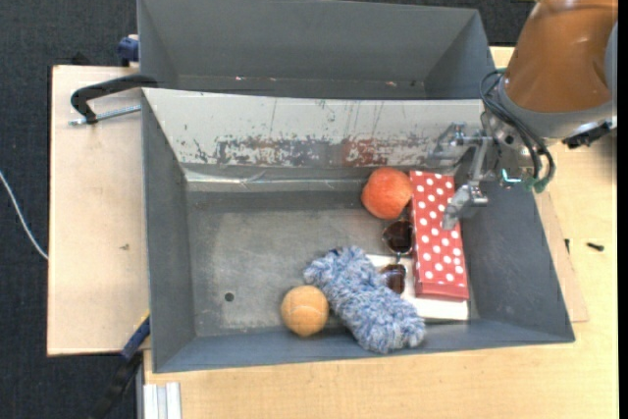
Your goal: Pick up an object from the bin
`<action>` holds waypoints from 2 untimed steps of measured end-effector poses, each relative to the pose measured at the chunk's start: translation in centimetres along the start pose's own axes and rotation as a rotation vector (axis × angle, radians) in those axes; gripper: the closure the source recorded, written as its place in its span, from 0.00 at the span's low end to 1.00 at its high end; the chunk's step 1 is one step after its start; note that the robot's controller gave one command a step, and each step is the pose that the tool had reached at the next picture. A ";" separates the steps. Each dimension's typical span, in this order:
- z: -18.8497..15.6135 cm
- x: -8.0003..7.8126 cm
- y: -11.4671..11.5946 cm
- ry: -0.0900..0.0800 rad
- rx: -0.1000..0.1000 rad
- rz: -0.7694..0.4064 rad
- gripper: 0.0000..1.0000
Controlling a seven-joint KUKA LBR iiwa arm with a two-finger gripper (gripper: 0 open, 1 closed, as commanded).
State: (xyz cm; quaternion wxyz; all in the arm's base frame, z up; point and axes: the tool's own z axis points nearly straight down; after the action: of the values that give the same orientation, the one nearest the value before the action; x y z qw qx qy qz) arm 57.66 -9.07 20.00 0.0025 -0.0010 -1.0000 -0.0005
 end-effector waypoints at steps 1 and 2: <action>-0.5 -0.2 0.0 -0.009 0.001 -0.002 0.00; 12.6 0.3 1.5 -0.017 -0.001 -0.080 1.00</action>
Offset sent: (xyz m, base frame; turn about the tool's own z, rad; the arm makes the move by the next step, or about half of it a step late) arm -0.0077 0.0124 -0.1300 -0.0801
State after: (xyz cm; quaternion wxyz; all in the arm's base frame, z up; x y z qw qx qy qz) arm 57.33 -7.59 7.45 -0.0062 0.0391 -0.9992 -0.0011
